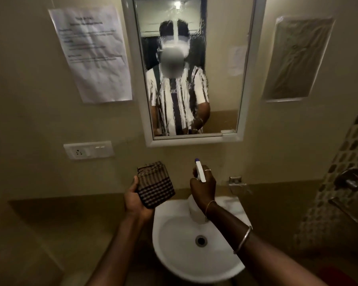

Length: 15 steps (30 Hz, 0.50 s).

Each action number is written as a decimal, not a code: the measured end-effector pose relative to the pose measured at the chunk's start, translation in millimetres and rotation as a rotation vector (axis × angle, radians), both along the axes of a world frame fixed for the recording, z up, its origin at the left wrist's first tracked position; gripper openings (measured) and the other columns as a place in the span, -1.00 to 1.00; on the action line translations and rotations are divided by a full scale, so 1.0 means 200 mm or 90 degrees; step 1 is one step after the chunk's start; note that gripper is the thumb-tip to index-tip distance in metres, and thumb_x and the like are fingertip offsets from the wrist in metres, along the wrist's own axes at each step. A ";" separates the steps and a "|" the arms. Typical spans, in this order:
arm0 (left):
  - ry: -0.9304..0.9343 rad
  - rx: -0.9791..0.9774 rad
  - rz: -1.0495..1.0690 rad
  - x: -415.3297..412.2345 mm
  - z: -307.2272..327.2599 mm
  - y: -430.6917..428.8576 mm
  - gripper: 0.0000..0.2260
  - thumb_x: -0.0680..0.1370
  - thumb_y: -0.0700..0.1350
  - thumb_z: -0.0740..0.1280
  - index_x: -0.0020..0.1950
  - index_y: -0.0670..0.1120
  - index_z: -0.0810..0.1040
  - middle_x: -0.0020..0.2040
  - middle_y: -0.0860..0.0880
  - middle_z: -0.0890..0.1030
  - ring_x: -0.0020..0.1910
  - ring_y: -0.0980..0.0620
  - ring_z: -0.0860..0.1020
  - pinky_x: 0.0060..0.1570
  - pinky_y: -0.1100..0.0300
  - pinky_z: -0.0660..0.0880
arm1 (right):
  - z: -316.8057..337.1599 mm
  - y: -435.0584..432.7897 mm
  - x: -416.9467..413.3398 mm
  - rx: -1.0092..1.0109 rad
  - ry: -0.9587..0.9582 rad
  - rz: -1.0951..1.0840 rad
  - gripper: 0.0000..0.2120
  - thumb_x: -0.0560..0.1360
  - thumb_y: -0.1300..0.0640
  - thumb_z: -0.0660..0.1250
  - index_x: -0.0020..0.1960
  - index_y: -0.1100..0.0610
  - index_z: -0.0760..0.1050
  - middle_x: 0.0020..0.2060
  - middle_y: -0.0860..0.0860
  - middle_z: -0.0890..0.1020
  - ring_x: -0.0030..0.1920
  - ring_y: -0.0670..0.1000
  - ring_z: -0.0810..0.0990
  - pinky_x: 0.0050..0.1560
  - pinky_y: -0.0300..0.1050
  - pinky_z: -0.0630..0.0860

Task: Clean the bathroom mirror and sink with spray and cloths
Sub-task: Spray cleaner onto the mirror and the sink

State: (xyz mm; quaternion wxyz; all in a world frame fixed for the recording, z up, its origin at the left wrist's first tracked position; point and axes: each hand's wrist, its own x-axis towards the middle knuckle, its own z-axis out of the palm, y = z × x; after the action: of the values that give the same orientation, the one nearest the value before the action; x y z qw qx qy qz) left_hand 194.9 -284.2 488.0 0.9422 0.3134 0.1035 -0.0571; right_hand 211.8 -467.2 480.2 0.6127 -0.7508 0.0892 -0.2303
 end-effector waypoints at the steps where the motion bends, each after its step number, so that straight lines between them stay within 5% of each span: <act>1: 0.007 -0.006 0.003 -0.01 -0.03 0.01 -0.47 0.70 0.15 0.08 0.06 -0.12 0.77 0.11 -0.24 0.72 0.02 -0.27 0.71 0.05 -0.26 0.60 | -0.04 0.03 0.00 -0.001 0.007 0.017 -0.74 0.37 0.43 0.28 -0.10 0.10 0.52 -0.20 0.08 0.57 -0.21 0.07 0.54 -0.24 -0.23 0.46; 7: 0.066 0.015 0.044 -0.05 -0.19 0.08 -0.56 0.71 0.13 0.09 0.30 -0.15 0.58 0.11 -0.22 0.72 0.05 -0.26 0.69 0.03 -0.18 0.62 | -0.23 0.17 -0.04 -0.023 0.048 0.091 -0.74 0.36 0.47 0.22 -0.12 0.16 0.50 -0.24 0.02 0.52 -0.24 0.02 0.49 -0.22 -0.24 0.42; 15: 0.129 0.035 0.041 -0.09 -0.40 0.10 -0.55 0.71 0.14 0.08 0.20 -0.14 0.61 0.02 -0.19 0.74 -0.07 -0.20 0.73 0.00 -0.08 0.57 | -0.58 0.21 -0.08 0.035 0.198 0.086 -0.68 0.39 0.50 0.23 -0.10 0.12 0.57 -0.25 -0.03 0.57 -0.20 0.03 0.54 -0.24 -0.30 0.43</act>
State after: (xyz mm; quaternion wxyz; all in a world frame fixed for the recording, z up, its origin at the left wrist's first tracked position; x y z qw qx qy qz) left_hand 177.2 -265.1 407.4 0.9193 0.3281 0.2100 -0.0557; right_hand 195.6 -425.7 364.1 0.6261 -0.7644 0.1387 -0.0669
